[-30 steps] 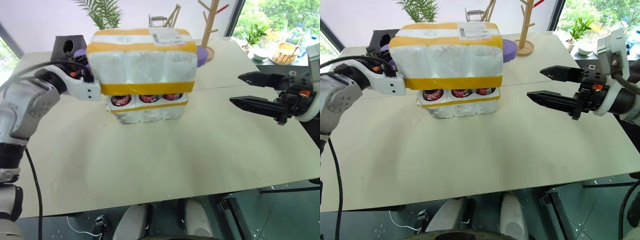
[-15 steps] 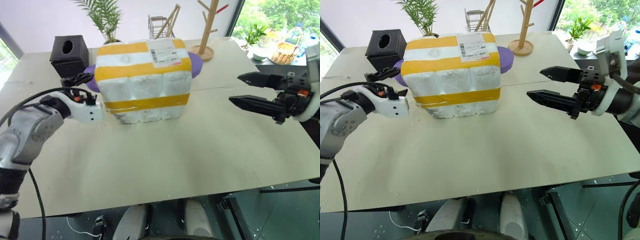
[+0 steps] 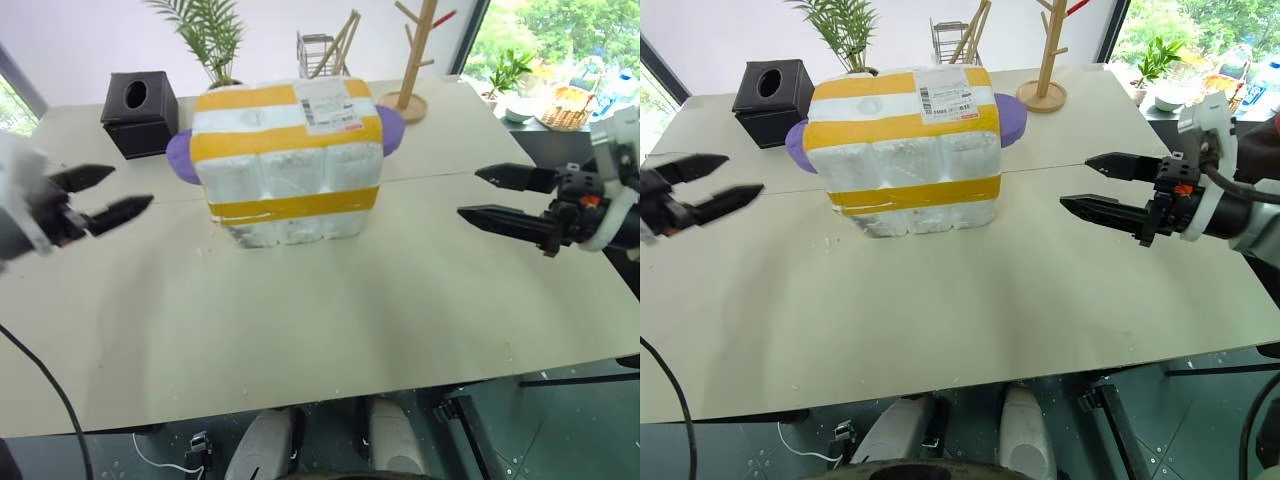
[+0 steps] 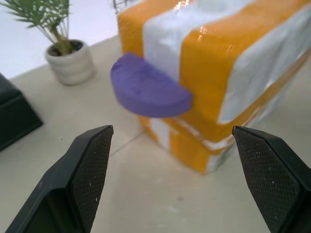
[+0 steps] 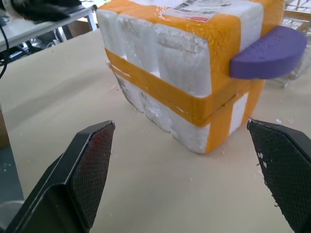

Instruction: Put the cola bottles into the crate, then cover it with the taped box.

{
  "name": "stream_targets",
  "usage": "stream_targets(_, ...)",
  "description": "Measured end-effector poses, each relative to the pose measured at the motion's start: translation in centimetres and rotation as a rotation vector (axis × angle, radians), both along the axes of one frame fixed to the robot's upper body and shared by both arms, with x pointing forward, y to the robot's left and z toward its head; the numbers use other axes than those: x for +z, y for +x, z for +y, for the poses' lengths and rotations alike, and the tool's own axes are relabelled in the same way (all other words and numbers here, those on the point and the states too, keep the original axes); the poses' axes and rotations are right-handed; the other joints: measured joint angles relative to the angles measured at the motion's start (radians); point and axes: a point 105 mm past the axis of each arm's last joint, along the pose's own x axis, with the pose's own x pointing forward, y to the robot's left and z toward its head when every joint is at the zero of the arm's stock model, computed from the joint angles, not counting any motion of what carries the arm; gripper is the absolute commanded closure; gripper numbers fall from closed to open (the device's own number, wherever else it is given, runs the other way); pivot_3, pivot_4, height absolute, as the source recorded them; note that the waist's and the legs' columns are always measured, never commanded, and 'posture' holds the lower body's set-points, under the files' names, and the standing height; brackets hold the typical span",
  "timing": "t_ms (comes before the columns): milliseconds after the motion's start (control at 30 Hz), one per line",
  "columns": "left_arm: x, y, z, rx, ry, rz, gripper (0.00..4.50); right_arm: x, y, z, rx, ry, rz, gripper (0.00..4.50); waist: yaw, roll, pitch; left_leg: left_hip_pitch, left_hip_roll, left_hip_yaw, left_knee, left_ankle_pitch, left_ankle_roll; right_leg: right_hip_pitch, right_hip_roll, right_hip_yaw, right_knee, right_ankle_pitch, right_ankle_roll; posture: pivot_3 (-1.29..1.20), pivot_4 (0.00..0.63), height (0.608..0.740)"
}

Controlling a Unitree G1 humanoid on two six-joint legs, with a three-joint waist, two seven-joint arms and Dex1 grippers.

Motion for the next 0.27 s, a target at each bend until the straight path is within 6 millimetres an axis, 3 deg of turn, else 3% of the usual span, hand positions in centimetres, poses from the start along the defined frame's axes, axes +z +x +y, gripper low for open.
stream_targets(100,1.1,-1.6,-0.7,-0.127,-0.015,0.072,0.40,-0.1,0.5,0.0,0.010,-0.006,-0.002,0.00,-0.008,0.000,0.000,0.000,0.000,0.000,0.000,0.000,-0.002,0.000,0.000,0.000,-0.001,0.000,0.000,0.00,0.150,0.740)
stream_targets(267,1.7,-1.5,-1.1,-0.174,0.010,0.081,0.40,-0.2,0.9,0.4,0.035,-0.009,0.004,0.00,-0.013,0.001,0.000,0.000,0.000,0.000,-0.001,0.000,-0.002,0.000,0.000,0.001,-0.001,0.000,0.000,0.00,0.150,0.740)
